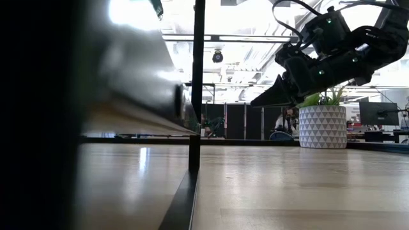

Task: Pick & Place Mini bowls
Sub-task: Stack the yellow patterned bowl on top of the other stacked yellow patterned bowls on the shelf, then stack the blue patterned bowl on top of the other stacked blue patterned bowls on the shelf

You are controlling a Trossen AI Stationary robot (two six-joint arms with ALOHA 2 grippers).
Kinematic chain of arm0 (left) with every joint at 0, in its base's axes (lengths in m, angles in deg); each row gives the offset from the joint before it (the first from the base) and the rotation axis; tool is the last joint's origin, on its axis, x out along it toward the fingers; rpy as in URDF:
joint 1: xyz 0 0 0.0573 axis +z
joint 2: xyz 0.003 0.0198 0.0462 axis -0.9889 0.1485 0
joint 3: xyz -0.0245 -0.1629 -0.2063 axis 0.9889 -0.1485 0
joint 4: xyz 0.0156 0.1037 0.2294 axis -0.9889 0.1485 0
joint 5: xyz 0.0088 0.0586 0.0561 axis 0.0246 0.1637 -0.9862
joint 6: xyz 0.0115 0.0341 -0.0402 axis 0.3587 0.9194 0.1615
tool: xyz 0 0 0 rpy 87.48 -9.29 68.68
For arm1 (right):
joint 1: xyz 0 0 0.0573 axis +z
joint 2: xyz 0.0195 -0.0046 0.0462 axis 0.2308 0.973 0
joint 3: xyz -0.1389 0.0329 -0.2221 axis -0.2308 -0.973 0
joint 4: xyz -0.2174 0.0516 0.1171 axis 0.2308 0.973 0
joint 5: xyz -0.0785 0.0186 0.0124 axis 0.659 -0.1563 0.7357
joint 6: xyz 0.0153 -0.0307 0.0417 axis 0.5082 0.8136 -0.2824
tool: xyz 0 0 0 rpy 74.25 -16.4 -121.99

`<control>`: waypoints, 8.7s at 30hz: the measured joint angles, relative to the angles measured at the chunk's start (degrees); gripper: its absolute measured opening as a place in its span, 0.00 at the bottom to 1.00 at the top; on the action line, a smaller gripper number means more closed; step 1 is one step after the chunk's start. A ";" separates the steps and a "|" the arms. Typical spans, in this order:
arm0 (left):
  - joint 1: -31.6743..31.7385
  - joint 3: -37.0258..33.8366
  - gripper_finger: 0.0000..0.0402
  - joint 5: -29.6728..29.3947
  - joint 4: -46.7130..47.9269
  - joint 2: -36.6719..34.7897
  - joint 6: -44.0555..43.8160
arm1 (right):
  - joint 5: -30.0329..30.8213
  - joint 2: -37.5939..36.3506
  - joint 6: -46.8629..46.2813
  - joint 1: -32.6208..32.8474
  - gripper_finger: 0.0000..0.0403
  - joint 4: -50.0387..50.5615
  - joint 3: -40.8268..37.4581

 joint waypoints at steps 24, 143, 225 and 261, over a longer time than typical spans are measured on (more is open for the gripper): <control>-35.65 -0.09 0.01 -14.36 -9.48 1.02 -36.66 | -0.87 -0.02 -0.59 0.02 0.00 -1.97 0.00; 6.51 -56.06 0.00 -9.08 -113.65 -6.29 11.86 | 1.78 -18.73 -25.86 28.17 0.18 88.65 24.74; 6.55 -58.50 0.00 -16.84 -108.64 -9.43 11.44 | -16.13 20.43 -16.40 -6.30 0.07 74.68 56.08; 6.50 -59.21 0.00 -16.32 -107.34 -11.91 11.57 | -12.60 32.73 -19.46 -4.52 0.20 66.74 63.01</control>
